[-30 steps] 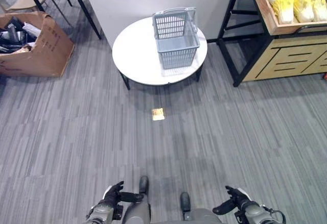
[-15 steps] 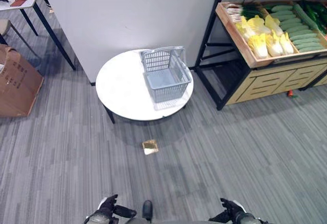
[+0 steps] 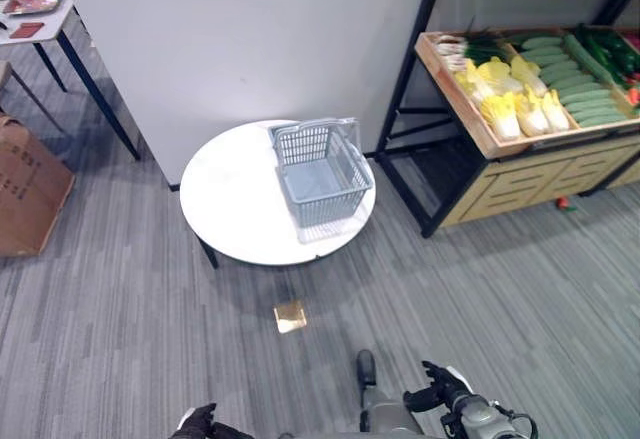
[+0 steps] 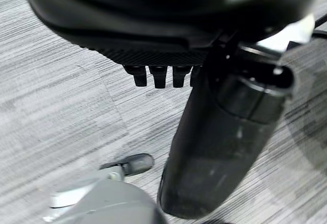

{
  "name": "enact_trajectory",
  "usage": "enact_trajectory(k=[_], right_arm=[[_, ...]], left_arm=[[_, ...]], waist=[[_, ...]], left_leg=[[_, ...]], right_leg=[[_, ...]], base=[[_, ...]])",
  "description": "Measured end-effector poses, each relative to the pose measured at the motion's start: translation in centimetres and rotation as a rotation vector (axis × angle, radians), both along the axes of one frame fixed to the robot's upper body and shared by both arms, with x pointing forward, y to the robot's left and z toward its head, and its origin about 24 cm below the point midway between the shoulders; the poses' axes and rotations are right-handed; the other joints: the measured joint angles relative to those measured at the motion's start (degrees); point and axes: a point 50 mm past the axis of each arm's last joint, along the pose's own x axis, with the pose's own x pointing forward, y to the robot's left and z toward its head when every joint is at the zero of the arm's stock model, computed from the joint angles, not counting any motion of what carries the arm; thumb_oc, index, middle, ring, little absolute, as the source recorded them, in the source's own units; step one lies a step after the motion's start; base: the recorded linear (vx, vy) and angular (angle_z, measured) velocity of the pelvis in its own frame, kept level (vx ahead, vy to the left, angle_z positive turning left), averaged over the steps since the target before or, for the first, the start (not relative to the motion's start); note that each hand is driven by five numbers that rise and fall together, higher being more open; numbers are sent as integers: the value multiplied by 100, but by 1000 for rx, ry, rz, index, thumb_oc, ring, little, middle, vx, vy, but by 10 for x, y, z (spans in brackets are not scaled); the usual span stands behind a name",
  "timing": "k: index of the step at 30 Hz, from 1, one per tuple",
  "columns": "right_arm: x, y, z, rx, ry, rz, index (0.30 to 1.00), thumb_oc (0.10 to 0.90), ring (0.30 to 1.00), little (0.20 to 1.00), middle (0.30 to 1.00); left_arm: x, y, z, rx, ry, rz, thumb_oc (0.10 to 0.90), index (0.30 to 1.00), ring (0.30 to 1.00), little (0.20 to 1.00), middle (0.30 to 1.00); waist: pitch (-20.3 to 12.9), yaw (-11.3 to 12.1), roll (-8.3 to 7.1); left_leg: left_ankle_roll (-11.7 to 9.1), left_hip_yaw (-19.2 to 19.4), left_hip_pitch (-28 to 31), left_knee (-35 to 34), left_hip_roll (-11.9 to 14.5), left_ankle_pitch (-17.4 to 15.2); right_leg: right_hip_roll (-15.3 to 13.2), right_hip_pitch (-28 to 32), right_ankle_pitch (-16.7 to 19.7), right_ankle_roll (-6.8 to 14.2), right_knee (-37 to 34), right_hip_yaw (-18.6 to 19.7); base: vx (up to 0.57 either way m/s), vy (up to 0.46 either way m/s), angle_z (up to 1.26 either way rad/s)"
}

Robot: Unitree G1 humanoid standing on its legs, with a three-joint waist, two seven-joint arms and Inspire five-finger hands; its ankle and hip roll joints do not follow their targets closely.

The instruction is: Get the vegetables into the basket

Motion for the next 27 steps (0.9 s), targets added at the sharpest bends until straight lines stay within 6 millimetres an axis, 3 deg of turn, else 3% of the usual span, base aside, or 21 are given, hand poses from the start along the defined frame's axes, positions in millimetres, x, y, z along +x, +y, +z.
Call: enact_trajectory(k=[1,2,4,5,7,9,11,13,17,20,21,23,25,27], right_arm=[[-9,0,-3,0,24,-3,1000,900,1000,1000,1000],[-13,-4,-3,-10,41,-15,1000,900,1000,1000,1000],[-17,-16,-2,-40,58,-30,1000,900,1000,1000,1000],[-15,-17,-1,-39,58,-20,1000,900,1000,1000,1000],[-8,-17,1,-39,36,2,1000,900,1000,1000,1000],[1,-17,5,-39,3,44,1000,900,1000,1000,1000],[-1,-16,4,-42,12,50,1000,900,1000,1000,1000],[1,-18,5,-49,14,49,1000,900,1000,1000,1000],[-4,-19,3,-57,28,37,1000,900,1000,1000,1000],[-10,-26,3,-82,51,26,1000,900,1000,1000,1000],[-9,-27,4,-85,50,27,1000,900,1000,1000,1000],[-4,-26,5,-88,42,31,1000,900,1000,1000,1000],[-4,-27,5,-87,39,32,1000,900,1000,1000,1000],[-5,-31,6,-95,31,31,1000,900,1000,1000,1000]], left_arm=[[-5,2,0,4,11,3,900,1000,1000,1000,1000],[-11,-3,-3,-10,24,6,900,1000,1000,1000,1000],[-17,-13,-6,-37,40,11,900,1000,1000,1000,1000],[-18,-11,-6,-33,36,24,900,1000,1000,1000,1000],[-13,-9,-4,-28,24,24,900,1000,1000,1000,1000],[1,-13,-3,-41,-13,13,900,1000,1000,1000,1000],[13,-18,-2,-59,-41,4,900,1000,1000,1000,1000],[25,-23,0,-80,-81,9,900,1000,1000,1000,1000],[32,-23,2,-83,-103,18,900,1000,1000,1000,1000],[34,-25,3,-88,-111,4,900,1000,1000,1000,1000],[35,-26,2,-92,-113,-3,900,1000,1000,1000,1000],[37,-28,3,-98,-124,-16,900,1000,1000,1000,1000],[36,-30,3,-105,-131,-17,900,1000,1000,1000,1000],[30,-36,0,-121,-113,-21,900,1000,1000,1000,1000]], waist=[[-75,0,-121],[-71,1,-11],[-154,40,259],[-165,89,298],[-176,77,288],[-170,92,283],[-116,133,184],[-38,143,139],[131,120,25],[235,130,101],[260,152,153],[271,164,215],[284,156,286],[200,110,401]], left_leg=[[-146,-117,142,2,7,-47],[-260,-195,300,2,195,-151],[-476,-114,270,247,520,-49],[-500,-80,151,680,673,-42],[-539,-116,-111,1266,760,-19],[-1057,-377,-586,2381,818,281],[-1301,-519,-991,3212,786,476],[-1254,-578,-1437,3742,723,740],[-1158,-50,-1652,3154,880,664],[-1076,323,-1670,1378,850,670],[-992,347,-1669,848,853,840],[-1014,335,-1758,304,867,1139],[-939,337,-1776,237,883,1271],[-791,358,-1656,389,886,1435]], right_leg=[[-22,135,-30,-77,29,-97],[85,201,334,-204,153,-237],[364,371,154,-451,197,-471],[543,489,138,-566,164,-542],[660,572,33,-754,173,-617],[814,783,-272,-1027,206,-744],[812,898,-379,-1154,217,-778],[816,1029,-542,-1376,212,-890],[813,1367,-788,-1415,-24,-1066],[809,1435,-839,-1186,4,-1106],[819,1456,-805,-1187,10,-1081],[823,1541,-900,-1053,9,-961],[845,1649,-883,-1075,9,-855],[847,1817,-955,-964,10,-685]], base=[[284,-234,99],[200,-172,62],[284,-289,29],[187,-227,3],[178,-245,0],[186,-295,18],[129,-190,17],[189,-124,26],[159,-22,32],[193,72,17],[139,101,-17],[152,140,-30],[130,143,-51],[114,173,-58]])
